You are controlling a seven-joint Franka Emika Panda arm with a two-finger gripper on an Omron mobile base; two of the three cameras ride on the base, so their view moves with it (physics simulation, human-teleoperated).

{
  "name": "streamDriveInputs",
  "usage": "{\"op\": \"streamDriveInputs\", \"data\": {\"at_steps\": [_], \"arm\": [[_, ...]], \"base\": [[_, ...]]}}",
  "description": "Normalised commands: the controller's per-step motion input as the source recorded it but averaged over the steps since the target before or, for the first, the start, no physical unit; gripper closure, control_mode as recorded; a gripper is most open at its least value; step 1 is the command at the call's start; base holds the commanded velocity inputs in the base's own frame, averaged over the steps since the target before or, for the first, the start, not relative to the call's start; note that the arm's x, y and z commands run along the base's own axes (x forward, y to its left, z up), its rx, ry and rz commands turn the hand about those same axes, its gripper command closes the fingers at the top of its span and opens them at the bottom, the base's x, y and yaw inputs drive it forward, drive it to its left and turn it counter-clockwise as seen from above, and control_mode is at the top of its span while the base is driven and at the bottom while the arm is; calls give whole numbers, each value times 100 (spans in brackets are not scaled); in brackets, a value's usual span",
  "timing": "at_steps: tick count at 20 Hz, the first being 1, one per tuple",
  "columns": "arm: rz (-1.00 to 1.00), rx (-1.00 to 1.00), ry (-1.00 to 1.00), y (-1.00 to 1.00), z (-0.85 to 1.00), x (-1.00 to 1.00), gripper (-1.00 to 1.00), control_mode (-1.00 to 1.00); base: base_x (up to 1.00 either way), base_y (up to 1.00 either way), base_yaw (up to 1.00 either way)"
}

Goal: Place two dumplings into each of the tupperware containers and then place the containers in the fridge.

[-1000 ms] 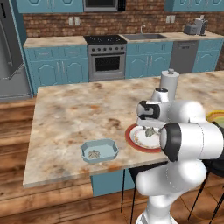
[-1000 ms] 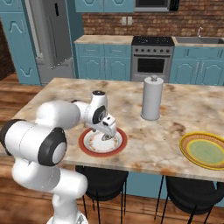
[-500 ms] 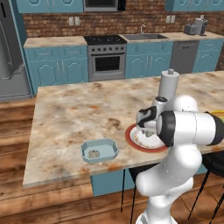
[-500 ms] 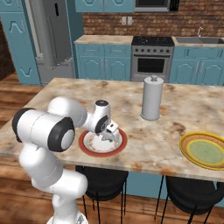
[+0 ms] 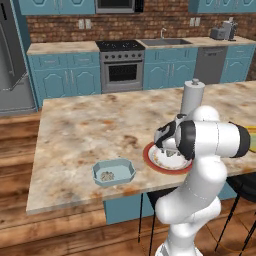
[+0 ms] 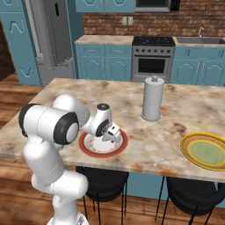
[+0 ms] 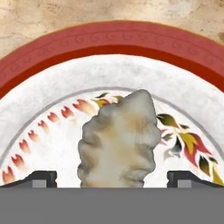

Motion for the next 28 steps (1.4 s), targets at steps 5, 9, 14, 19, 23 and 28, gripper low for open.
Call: {"op": "streamDriveInputs", "data": {"at_steps": [5,9,14,19,23,28], "arm": [[0,0,0,0,-3,19,100,-100],[0,-3,0,18,-1,-16,100,-100],[5,0,6,45,5,-27,100,-100],[8,-1,12,74,36,-63,100,-100],[9,0,14,67,49,-54,100,-100],[18,0,16,56,36,-3,100,-100]], "base": [[0,0,0],[0,0,0],[0,0,0],[0,0,0],[0,0,0],[0,0,0]]}}
